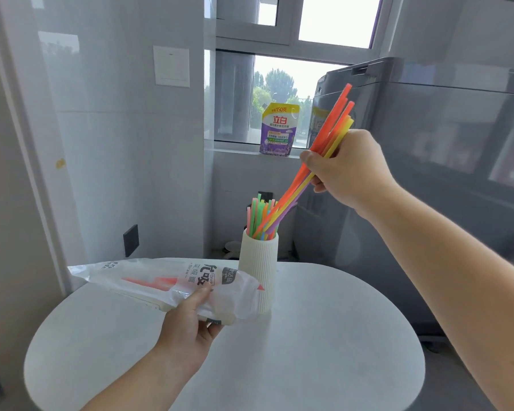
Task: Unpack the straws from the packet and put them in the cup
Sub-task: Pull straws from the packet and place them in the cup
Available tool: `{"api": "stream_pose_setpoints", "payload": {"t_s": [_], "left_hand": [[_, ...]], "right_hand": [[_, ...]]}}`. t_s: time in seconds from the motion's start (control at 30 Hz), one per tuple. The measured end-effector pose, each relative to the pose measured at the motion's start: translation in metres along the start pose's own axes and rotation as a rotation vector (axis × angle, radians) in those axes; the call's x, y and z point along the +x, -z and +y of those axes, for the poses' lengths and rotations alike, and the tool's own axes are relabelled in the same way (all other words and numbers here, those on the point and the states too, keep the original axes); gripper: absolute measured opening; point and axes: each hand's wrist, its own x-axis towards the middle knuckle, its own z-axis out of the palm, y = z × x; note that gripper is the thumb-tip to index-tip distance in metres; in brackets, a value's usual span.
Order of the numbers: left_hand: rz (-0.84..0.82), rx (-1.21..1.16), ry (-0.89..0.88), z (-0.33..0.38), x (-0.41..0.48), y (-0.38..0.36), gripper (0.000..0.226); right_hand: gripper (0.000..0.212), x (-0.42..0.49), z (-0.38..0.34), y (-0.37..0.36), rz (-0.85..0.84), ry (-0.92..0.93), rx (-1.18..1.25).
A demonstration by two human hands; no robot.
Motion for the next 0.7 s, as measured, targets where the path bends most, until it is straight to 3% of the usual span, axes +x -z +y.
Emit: {"api": "stream_pose_setpoints", "payload": {"t_s": [0.7], "left_hand": [[0.017, -0.016, -0.016, 0.004, 0.007, 0.009, 0.037]], "right_hand": [[0.025, 0.012, -0.002, -0.026, -0.071, 0.023, -0.106]]}}
